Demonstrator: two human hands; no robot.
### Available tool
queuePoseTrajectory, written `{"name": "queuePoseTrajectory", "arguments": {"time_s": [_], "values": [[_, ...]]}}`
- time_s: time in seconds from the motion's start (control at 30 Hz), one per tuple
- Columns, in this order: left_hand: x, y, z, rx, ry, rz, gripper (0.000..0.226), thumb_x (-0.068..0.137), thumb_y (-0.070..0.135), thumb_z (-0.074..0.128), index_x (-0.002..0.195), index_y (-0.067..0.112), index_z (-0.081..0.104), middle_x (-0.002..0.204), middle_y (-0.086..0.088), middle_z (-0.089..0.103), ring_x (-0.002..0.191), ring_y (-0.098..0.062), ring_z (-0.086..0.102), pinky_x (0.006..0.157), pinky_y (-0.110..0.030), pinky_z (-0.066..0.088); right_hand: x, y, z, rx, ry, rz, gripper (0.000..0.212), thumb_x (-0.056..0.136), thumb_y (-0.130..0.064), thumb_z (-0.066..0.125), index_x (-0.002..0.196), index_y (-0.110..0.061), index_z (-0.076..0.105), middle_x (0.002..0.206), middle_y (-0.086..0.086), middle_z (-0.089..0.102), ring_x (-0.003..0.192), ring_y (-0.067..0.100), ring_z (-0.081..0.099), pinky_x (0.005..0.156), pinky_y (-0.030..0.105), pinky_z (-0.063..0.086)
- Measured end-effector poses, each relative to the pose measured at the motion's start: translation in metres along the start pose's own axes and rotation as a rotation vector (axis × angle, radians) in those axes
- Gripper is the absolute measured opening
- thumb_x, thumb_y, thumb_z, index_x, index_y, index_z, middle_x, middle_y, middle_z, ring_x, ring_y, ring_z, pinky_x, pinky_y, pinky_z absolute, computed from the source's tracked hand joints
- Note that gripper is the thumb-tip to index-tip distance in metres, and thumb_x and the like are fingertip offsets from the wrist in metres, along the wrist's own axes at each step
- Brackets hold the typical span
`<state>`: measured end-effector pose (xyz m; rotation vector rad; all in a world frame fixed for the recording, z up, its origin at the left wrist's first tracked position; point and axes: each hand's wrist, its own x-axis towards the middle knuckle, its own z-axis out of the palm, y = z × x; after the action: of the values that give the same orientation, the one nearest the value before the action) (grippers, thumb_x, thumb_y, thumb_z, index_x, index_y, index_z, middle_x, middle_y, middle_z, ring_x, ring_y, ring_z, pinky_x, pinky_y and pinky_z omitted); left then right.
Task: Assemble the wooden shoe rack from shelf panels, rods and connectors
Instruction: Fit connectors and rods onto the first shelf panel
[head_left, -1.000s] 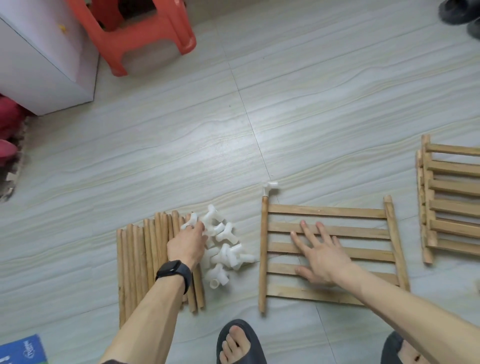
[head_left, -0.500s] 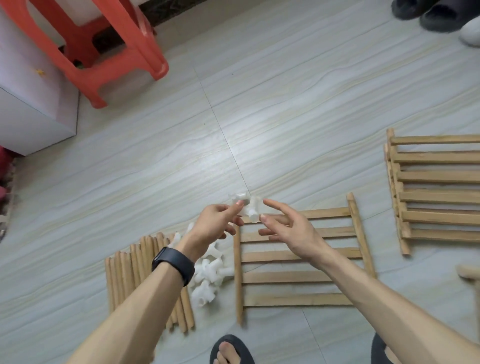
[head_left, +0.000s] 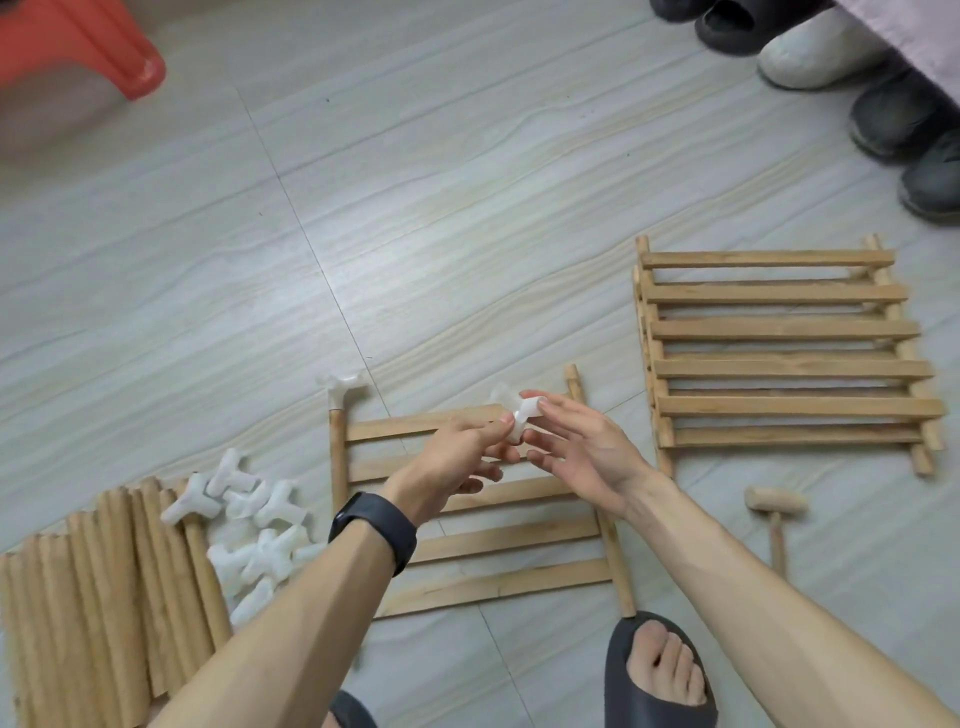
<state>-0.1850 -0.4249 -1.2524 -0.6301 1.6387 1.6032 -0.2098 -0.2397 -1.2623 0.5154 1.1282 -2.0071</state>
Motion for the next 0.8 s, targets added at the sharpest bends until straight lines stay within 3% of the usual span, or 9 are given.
{"name": "queuePoseTrajectory", "arguments": {"time_s": [0.2,0.3,0.37,0.43,0.5,0.57,0.67,0.8], "values": [[0.015,-0.011,0.008,0.108,-0.001,-0.021,0.045,0.098,0.061,0.050,0.102,0.025,0.076,0.084,0.013,0.071,0.070,-0.008,0.060,0.067,-0.025,0.043,0.007,-0.006,-0.013,-0.184,0.012,0.048,0.042,0.090,-0.030,0.070,0.126,-0.008,0.067,0.099,0.004,0.071,0.079,0.015,0.065,0.070,0.029,0.048],[0.027,-0.017,0.010,0.425,0.187,0.083,0.039,0.099,0.052,0.051,0.109,0.019,0.070,0.112,0.001,0.071,0.099,-0.017,0.064,0.090,-0.034,0.051,0.019,-0.014,-0.020,-0.256,0.102,0.025,0.031,0.100,-0.024,0.062,0.125,-0.008,0.068,0.099,0.003,0.069,0.077,0.013,0.062,0.066,0.027,0.049],[0.030,-0.026,0.004,0.809,0.419,0.143,0.047,0.097,0.051,0.052,0.133,0.021,0.054,0.142,-0.010,0.053,0.131,-0.029,0.046,0.110,-0.042,0.039,0.029,-0.025,-0.026,-0.434,0.186,-0.018,0.028,0.104,-0.022,0.056,0.127,-0.010,0.066,0.102,0.004,0.066,0.080,0.011,0.061,0.064,0.025,0.050],[0.028,-0.037,-0.007,1.101,0.460,0.116,0.075,0.095,0.059,0.050,0.156,0.027,0.023,0.165,-0.014,0.017,0.150,-0.040,0.014,0.121,-0.052,0.018,0.041,-0.038,-0.033,-0.692,0.278,-0.081,0.031,0.106,-0.022,0.053,0.133,-0.011,0.064,0.101,0.002,0.066,0.081,0.009,0.061,0.066,0.024,0.052],[0.029,-0.049,-0.022,1.268,0.370,0.035,0.093,0.092,0.071,0.046,0.159,0.037,-0.009,0.169,-0.006,-0.013,0.152,-0.046,-0.011,0.119,-0.064,0.004,0.054,-0.053,-0.039,-0.891,0.338,-0.146,0.034,0.107,-0.023,0.051,0.137,-0.012,0.061,0.105,0.000,0.065,0.090,0.010,0.061,0.079,0.030,0.056],[0.030,-0.058,-0.032,1.326,0.309,0.006,0.094,0.091,0.077,0.038,0.154,0.043,-0.024,0.166,0.000,-0.025,0.151,-0.044,-0.018,0.117,-0.070,0.006,0.066,-0.068,-0.040,-1.054,0.360,-0.199,0.038,0.106,-0.025,0.050,0.141,-0.012,0.059,0.113,-0.002,0.062,0.103,0.012,0.058,0.096,0.035,0.050],[0.030,-0.060,-0.036,1.339,0.268,0.015,0.100,0.088,0.081,0.037,0.151,0.043,-0.030,0.163,0.001,-0.032,0.150,-0.044,-0.022,0.117,-0.068,0.017,0.081,-0.085,-0.038,-1.186,0.376,-0.234,0.039,0.106,-0.024,0.049,0.141,-0.009,0.058,0.116,0.001,0.062,0.104,0.012,0.053,0.099,0.033,0.044],[0.031,-0.059,-0.032,1.384,0.274,-0.006,0.114,0.080,0.087,0.043,0.151,0.038,-0.031,0.163,-0.002,-0.033,0.149,-0.048,-0.021,0.114,-0.065,0.027,0.090,-0.086,-0.035,-1.273,0.340,-0.171,0.040,0.108,-0.025,0.045,0.143,-0.010,0.056,0.135,0.008,0.063,0.116,0.016,0.055,0.107,0.031,0.040]]}}
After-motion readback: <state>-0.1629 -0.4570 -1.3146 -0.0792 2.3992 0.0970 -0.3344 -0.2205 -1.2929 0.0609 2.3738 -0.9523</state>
